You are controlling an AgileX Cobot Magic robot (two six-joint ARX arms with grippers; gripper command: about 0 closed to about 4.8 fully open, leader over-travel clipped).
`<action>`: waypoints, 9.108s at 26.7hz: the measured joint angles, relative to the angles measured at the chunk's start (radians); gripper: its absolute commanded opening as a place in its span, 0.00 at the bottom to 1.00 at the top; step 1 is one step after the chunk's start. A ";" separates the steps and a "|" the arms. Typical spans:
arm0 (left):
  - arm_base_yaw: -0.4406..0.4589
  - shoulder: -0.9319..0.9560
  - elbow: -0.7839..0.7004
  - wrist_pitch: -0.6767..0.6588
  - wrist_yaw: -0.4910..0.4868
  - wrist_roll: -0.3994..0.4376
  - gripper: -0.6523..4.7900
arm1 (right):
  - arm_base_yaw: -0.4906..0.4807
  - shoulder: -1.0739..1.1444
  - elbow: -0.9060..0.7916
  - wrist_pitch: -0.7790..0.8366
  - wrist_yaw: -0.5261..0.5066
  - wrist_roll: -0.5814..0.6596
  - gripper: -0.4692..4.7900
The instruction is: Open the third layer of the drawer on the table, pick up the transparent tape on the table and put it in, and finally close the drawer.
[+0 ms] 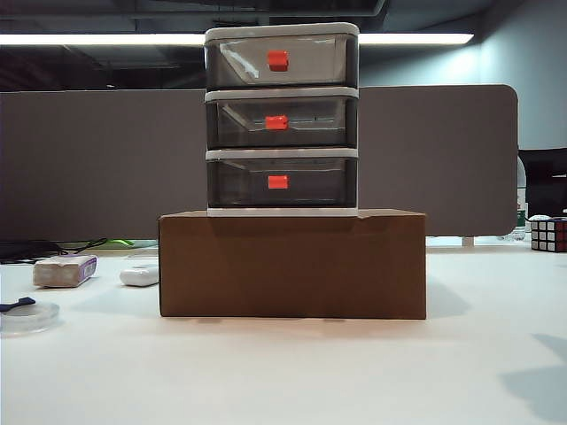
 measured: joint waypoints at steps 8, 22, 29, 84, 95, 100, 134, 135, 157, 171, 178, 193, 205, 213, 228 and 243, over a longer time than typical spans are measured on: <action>0.000 0.000 0.000 0.000 0.000 0.000 0.11 | 0.000 0.000 0.000 0.000 0.000 0.000 0.08; -0.535 0.001 0.000 0.054 0.065 -0.582 0.11 | 0.091 0.000 0.000 0.135 -0.373 0.327 0.08; -1.201 0.132 0.001 0.169 -0.669 -0.315 0.11 | 0.222 0.109 0.127 0.019 -0.256 0.299 0.08; -1.222 1.833 0.544 1.324 -1.140 -0.104 0.61 | 0.412 0.913 0.614 0.141 -0.327 -0.031 0.08; -1.218 1.833 0.548 1.301 -1.143 -0.108 0.39 | 0.412 0.913 0.614 0.141 -0.327 -0.032 0.08; -1.218 1.833 0.548 1.301 -1.144 -0.108 0.32 | 0.412 0.913 0.614 0.141 -0.326 -0.032 0.08; -1.338 1.833 0.539 1.280 -1.406 -0.111 0.11 | 0.418 1.143 0.614 0.326 -0.328 -0.030 0.08; -1.354 1.833 0.531 1.288 -1.423 -0.111 0.11 | 0.418 1.147 0.614 0.329 -0.328 -0.030 0.08; -1.646 1.789 0.405 1.431 -1.635 -0.111 0.64 | 0.418 1.162 0.614 0.351 -0.322 -0.011 0.08; -1.513 1.023 0.101 1.420 -1.514 0.246 0.45 | 0.418 1.138 0.614 0.319 -0.365 0.004 0.08; -1.146 0.623 0.100 0.862 -1.179 0.090 0.45 | 0.418 1.138 0.614 0.316 -0.374 0.014 0.08; -0.041 0.629 0.162 0.087 0.053 -0.205 0.39 | 0.418 1.138 0.614 0.313 -0.375 0.022 0.08; -0.042 0.793 0.095 0.240 0.225 0.152 0.55 | 0.418 1.138 0.614 0.270 -0.374 0.022 0.08; -0.088 0.962 0.095 0.345 0.163 0.380 0.81 | 0.418 1.138 0.614 0.244 -0.375 0.022 0.08; -0.114 1.384 0.164 0.637 0.192 0.399 0.83 | 0.418 1.138 0.614 0.219 -0.375 0.022 0.08; -0.174 1.471 0.194 0.722 0.135 0.359 0.83 | 0.418 1.138 0.614 0.219 -0.374 0.022 0.08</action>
